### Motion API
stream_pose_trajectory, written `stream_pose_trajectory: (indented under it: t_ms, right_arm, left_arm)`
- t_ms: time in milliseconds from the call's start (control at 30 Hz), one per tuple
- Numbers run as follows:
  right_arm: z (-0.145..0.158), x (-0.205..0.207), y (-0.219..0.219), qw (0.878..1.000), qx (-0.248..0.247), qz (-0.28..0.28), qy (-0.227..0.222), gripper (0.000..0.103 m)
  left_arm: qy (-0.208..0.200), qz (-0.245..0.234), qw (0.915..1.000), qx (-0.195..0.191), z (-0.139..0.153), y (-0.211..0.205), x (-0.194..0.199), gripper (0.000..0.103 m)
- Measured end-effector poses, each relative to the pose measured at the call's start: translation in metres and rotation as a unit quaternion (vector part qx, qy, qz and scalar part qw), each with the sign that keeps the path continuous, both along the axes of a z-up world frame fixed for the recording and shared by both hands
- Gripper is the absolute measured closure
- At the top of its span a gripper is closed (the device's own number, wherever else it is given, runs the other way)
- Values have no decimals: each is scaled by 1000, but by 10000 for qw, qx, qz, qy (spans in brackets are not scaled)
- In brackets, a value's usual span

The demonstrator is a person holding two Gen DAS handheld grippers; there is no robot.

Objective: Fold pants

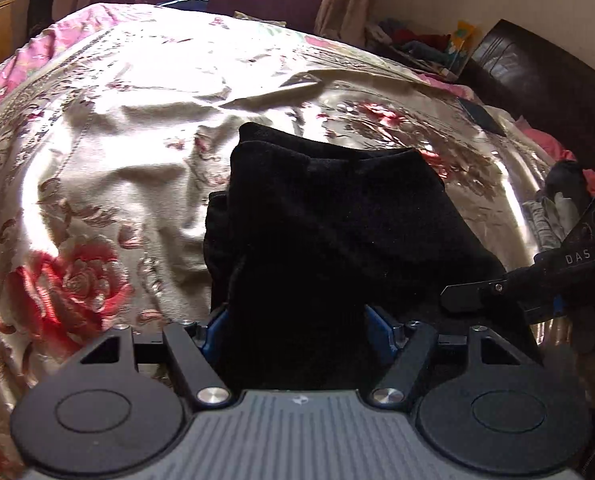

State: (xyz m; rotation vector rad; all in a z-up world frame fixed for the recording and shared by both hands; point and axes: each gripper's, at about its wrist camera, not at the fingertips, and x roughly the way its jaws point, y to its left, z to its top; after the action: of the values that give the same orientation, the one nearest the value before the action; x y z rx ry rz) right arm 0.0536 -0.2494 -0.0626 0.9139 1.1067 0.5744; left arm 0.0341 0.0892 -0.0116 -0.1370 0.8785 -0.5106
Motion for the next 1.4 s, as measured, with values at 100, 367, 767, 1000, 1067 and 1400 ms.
stream_pose_trajectory:
  t_ms: [100,367,767,1000,1067,1400]
  right_arm:
    - [-3,-11,-42,9973,-484,-504,229,60]
    - [49,-29,-70,9699,-1920,-1257,-817,56]
    - [50,66,-23,9264,-3280,-242,-1836,54]
    - [47,63,-58,9584,-2169,-190,-1845,47]
    - [47,65,-52,9559,-2205,103,-1937,44]
    - [64,57,-58,9285,-3169,517,-1866,94]
  left_arm:
    - [-28,-460,9989,26,-6,-39,12,19]
    - [-277,-291,9992,92,12,-50,2,19]
    - [-471,-133,9985,-240,4,-61,13,19]
    - [-369,-227,9977,-525,-1,-60,25,19]
    - [-321,-158,9976,-593,-2,-58,31,19]
    - [-426,-264,9974,-526,6,-75,45,19]
